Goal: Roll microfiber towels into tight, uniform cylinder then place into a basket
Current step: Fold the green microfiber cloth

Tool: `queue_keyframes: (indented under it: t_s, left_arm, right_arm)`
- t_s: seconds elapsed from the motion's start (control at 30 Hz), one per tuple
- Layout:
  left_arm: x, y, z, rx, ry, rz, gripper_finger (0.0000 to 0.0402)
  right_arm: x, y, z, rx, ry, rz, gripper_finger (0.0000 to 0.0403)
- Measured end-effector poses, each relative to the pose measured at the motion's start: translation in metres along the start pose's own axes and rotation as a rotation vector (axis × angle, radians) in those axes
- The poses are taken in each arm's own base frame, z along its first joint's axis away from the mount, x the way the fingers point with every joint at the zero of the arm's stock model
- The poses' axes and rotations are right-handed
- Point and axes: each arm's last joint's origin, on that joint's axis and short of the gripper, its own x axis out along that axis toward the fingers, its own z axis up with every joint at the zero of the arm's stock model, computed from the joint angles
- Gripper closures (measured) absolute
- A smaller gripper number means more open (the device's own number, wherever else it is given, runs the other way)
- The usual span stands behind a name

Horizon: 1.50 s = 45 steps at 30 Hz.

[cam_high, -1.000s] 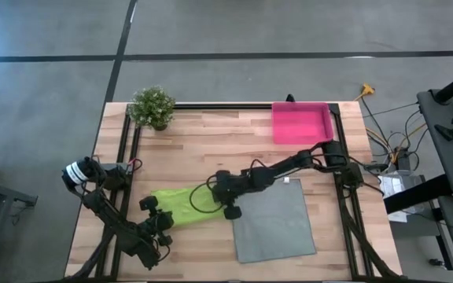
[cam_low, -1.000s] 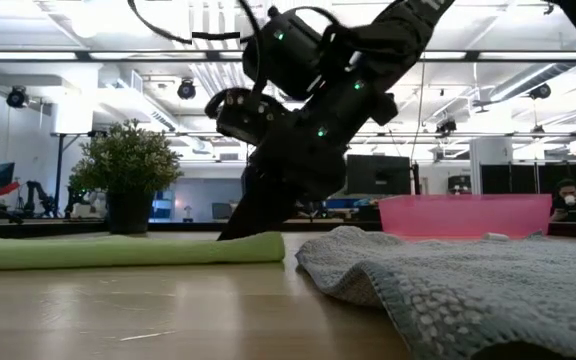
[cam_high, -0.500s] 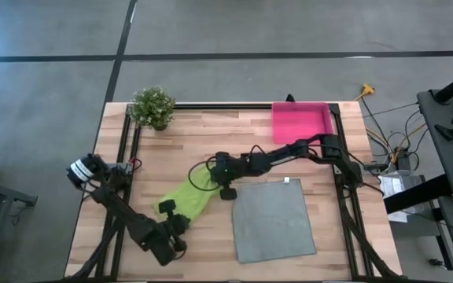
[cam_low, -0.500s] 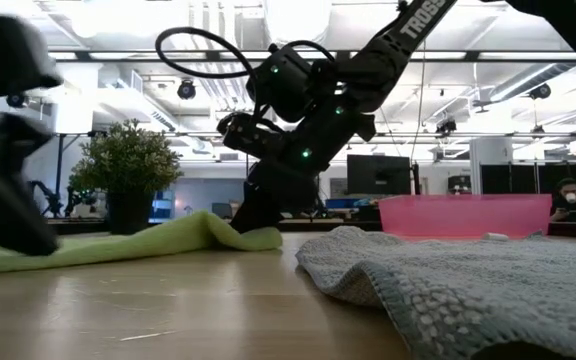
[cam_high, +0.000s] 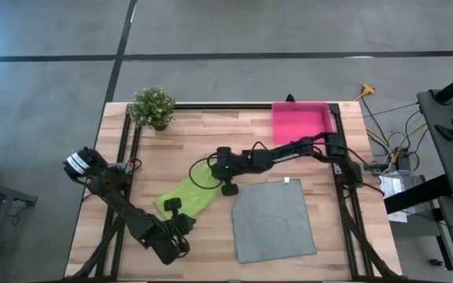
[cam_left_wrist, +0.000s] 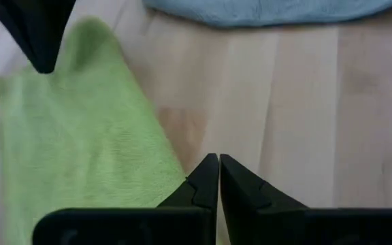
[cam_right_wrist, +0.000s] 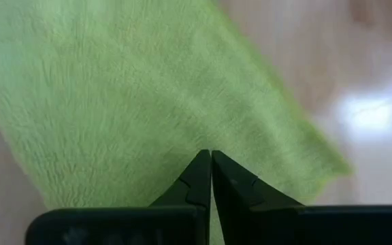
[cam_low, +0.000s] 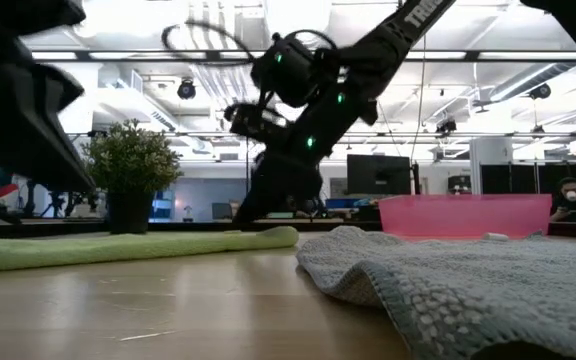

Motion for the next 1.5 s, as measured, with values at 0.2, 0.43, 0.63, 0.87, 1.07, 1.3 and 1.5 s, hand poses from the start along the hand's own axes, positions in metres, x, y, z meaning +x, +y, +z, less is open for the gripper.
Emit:
queue_keyframes:
  t_s: [0.2,0.43,0.63,0.87,1.07,1.3,1.5]
  left_arm:
    - [-0.028,0.019,0.005,0.061,-0.026,0.059,0.0402]
    - [-0.026,0.046,-0.02,0.081,0.065,0.204,0.0401]
    - [-0.011,0.054,-0.045,-0.008,0.08,0.182,0.0401]
    - [-0.002,0.052,-0.054,-0.086,0.039,0.113,0.0401]
    - [0.006,0.048,-0.062,-0.121,0.056,0.063,0.0401]
    - [0.015,0.036,-0.064,-0.149,0.054,0.029,0.0401]
    - [0.02,0.025,-0.057,-0.22,0.003,-0.033,0.0402]
  right_arm:
    - [-0.011,0.006,0.003,-0.021,0.04,0.027,0.0394]
    - [-0.014,0.029,0.006,-0.048,0.05,0.071,0.0394]
    - [-0.016,0.047,0.01,-0.075,0.036,0.096,0.0394]
    - [-0.016,0.048,0.011,-0.076,0.032,0.088,0.0394]
    - [-0.006,0.029,-0.005,-0.007,0.094,0.014,0.0394]
    - [0.004,0.006,-0.017,0.058,0.106,-0.023,0.0394]
    - [0.008,-0.006,-0.018,0.031,0.06,-0.052,0.0394]
